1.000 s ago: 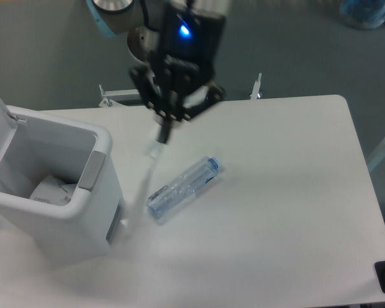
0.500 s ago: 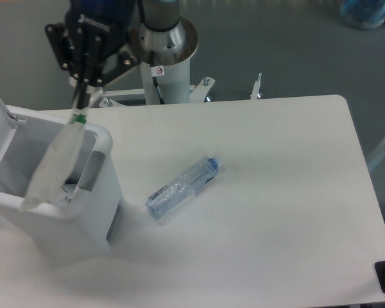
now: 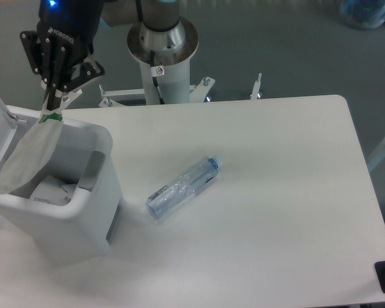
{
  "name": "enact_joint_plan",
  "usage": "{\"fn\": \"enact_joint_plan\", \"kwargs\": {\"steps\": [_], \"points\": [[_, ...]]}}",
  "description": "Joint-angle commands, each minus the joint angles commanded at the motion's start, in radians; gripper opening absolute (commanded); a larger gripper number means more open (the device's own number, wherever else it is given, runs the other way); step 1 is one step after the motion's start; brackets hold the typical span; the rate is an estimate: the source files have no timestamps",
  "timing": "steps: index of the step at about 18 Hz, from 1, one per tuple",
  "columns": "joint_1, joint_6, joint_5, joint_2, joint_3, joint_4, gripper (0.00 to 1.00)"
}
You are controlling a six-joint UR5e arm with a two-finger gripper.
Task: Place the trash in the trash can
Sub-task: 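Open the gripper to drop the packet into the bin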
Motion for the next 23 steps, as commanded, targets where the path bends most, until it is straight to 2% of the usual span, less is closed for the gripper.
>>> {"fn": "enact_joint_plan", "kwargs": {"steps": [1, 3, 4, 5, 6, 16, 23], "points": [[0.0, 0.012, 0.002, 0.002, -0.002, 0.0, 0.15], [-0.002, 0.022, 0.0, 0.002, -0.005, 0.008, 0.33], [0.0, 0.02, 0.0, 0.0, -0.005, 0.006, 0.45], [-0.002, 0.014, -0.001, -0.002, -0.003, 0.008, 0.85], [-0.002, 0.009, 0.0, -0.002, -0.003, 0.008, 1.0], [0.012, 0.009, 0.065, -0.006, -0.003, 0.006, 1.0], [0.144, 0.026, 0.074, -0.08, -0.024, 0.005, 1.0]]}}
